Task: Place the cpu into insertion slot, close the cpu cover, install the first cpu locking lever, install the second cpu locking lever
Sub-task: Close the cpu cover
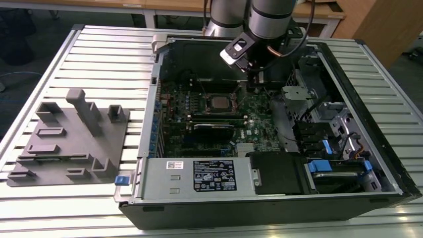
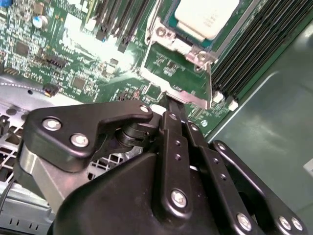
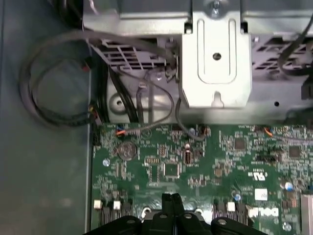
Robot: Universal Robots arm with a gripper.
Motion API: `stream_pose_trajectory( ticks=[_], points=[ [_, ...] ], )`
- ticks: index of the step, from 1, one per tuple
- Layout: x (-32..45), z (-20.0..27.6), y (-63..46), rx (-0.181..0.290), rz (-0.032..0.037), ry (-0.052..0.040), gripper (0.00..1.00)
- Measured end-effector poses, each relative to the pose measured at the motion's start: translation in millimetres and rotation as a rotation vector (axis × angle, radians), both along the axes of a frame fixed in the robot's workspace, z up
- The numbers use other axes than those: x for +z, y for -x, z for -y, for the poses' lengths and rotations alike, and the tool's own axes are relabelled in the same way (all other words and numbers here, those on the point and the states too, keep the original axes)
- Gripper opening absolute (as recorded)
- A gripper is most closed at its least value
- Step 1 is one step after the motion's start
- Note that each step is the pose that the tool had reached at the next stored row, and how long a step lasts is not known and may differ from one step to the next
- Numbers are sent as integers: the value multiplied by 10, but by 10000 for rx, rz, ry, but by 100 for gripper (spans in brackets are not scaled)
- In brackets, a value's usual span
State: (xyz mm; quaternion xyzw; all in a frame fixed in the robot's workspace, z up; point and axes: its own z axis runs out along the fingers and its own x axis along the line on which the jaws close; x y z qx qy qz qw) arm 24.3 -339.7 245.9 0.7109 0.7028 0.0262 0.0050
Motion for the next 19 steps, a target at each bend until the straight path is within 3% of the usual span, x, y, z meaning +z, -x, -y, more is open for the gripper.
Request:
stream_pose_trajectory(
  ticks=[15, 19],
  points=[
    [0, 0, 397, -13, 192, -11, 11],
    [0, 0, 419, -11, 201, -11, 11]
  ],
)
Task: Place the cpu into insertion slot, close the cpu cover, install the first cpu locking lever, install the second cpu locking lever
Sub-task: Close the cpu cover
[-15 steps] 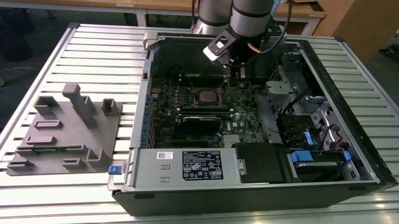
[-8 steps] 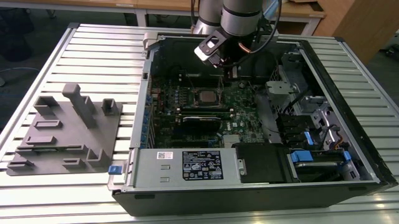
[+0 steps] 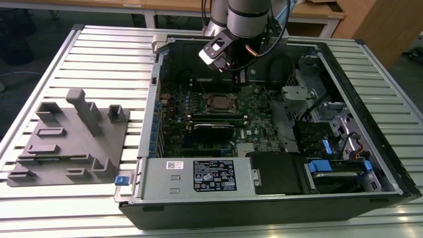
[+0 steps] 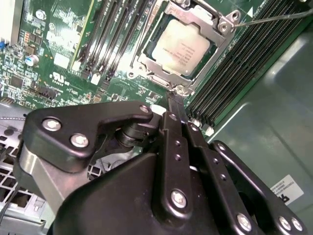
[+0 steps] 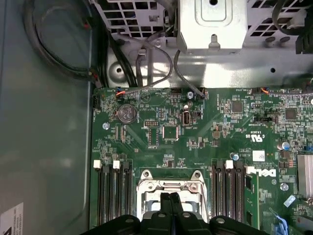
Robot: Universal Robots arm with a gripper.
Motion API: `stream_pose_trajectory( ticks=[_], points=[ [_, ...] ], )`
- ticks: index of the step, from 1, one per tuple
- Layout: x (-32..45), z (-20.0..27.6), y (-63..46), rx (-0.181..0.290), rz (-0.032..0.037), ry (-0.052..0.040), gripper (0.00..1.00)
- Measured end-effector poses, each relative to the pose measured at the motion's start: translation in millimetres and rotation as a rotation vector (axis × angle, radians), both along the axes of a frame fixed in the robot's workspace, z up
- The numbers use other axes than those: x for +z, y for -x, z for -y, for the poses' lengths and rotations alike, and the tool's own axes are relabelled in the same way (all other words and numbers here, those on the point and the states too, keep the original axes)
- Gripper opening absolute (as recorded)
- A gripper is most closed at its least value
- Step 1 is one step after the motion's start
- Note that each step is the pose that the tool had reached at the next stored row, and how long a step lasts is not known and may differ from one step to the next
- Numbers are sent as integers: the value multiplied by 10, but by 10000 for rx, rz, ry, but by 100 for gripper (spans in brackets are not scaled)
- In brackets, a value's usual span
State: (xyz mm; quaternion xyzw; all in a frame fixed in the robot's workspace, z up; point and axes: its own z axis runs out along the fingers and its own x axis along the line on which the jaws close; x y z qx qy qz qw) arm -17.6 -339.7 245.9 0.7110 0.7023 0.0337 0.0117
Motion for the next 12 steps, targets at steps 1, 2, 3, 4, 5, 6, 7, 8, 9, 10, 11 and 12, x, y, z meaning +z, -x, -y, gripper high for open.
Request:
stream_pose_trajectory(
  ticks=[1, 2, 3, 4, 5, 6, 7, 8, 9, 10, 11, 12],
  points=[
    [0, 0, 0, 1, -1, 0, 11],
    [0, 0, 1, 0, 0, 0, 11],
    [0, 0, 1, -1, 0, 0, 11],
    [0, 0, 1, -1, 0, 0, 11],
    [0, 0, 1, 0, 0, 0, 11],
    [0, 0, 2, -1, 0, 0, 11],
    [0, 0, 2, -1, -1, 0, 11],
    [0, 0, 2, -1, -20, 0, 11],
    [-1, 0, 3, -2, -77, -2, 11],
    [-3, 1, 2, -2, -159, -2, 11],
    [-4, 0, 2, -1, -250, -1, 11],
    [-5, 0, 2, -1, -349, 0, 11]
  ],
)
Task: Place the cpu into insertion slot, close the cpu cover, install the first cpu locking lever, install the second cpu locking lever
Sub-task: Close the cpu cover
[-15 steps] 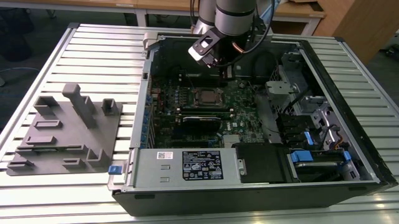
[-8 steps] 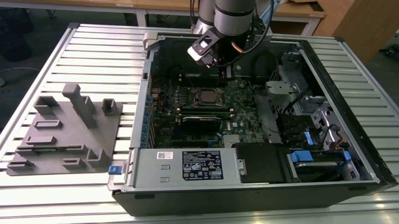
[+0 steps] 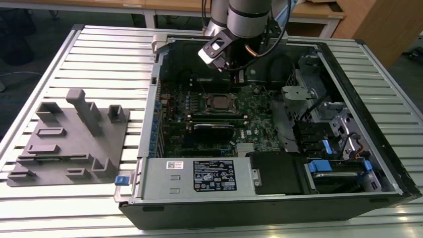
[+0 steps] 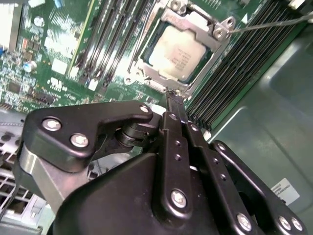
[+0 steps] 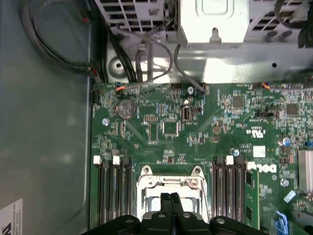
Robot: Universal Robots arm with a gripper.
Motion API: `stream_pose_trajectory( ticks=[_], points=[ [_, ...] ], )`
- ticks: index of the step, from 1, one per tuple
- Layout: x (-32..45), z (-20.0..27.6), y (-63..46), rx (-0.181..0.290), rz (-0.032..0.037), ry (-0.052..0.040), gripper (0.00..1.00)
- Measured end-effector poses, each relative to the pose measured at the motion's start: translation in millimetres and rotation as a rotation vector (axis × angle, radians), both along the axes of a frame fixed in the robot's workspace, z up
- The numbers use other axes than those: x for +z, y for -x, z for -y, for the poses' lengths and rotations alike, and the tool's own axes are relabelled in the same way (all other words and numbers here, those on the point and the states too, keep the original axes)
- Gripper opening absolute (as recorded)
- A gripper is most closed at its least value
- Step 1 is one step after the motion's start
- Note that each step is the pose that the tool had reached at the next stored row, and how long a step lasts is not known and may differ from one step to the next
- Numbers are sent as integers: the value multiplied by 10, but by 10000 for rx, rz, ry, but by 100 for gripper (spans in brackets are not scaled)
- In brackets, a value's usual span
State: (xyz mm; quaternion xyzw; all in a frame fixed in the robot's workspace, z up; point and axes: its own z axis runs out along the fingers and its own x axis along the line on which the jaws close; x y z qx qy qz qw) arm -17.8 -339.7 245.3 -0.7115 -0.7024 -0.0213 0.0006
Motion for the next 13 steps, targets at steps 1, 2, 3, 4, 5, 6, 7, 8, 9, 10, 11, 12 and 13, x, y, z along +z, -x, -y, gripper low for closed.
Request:
stream_pose_trajectory(
  ticks=[1, 2, 3, 4, 5, 6, 7, 8, 9, 10, 11, 12, 13],
  points=[
    [0, 0, 0, 0, -46, 2, 11],
    [1, 0, 0, -1, -49, 2, 11],
    [0, 0, 0, -1, -51, 2, 11],
    [0, 0, 0, -1, -53, 2, 11],
    [0, 0, 0, -1, -54, 1, 11],
    [0, 0, 0, 0, -56, 0, 11],
    [0, 0, 0, -1, -57, 1, 11],
    [0, 0, 1, 0, -57, 0, 11],
    [0, 0, 4, 0, -57, 0, 11],
    [-1, 0, 9, 0, -54, 0, 11],
    [-2, 0, 16, 0, -52, -1, 11],
    [-2, 0, 24, 0, -50, -2, 11],
    [-3, 0, 34, 0, -47, -2, 11]
  ],
)
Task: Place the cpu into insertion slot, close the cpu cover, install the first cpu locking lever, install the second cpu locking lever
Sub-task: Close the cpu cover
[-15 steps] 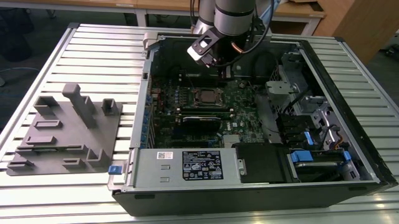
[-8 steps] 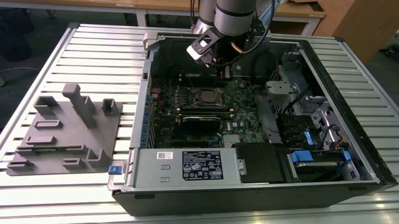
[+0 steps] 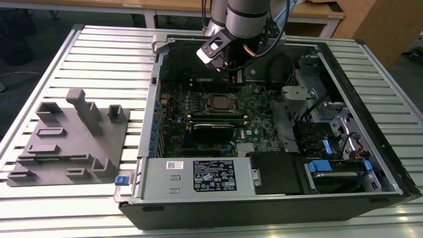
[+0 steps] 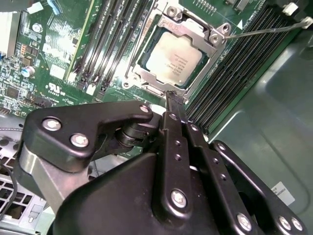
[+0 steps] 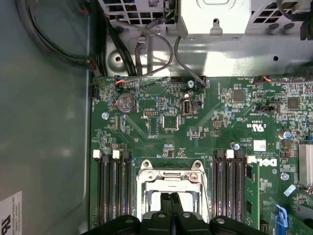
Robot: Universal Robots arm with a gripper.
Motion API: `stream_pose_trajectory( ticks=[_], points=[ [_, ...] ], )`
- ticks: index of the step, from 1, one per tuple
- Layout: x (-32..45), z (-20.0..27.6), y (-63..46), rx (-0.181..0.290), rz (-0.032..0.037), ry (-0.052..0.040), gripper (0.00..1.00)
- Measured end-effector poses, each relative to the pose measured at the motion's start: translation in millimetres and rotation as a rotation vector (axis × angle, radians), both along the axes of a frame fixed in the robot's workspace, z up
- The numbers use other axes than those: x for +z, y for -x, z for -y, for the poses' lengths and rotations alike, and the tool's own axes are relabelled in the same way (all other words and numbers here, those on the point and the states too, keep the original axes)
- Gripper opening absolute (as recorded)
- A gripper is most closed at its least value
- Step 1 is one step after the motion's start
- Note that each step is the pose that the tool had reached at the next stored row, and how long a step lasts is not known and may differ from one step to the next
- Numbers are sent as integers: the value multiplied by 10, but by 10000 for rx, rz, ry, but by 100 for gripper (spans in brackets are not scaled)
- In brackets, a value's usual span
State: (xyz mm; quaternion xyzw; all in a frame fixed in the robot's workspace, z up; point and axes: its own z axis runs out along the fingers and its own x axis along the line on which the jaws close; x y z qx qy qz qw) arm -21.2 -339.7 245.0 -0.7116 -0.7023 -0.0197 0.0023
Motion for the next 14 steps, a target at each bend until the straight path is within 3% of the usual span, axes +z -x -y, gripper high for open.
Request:
stream_pose_trajectory(
  ticks=[14],
  points=[
    [-13, 0, 71, 0, 11, -7, 11]
  ],
)
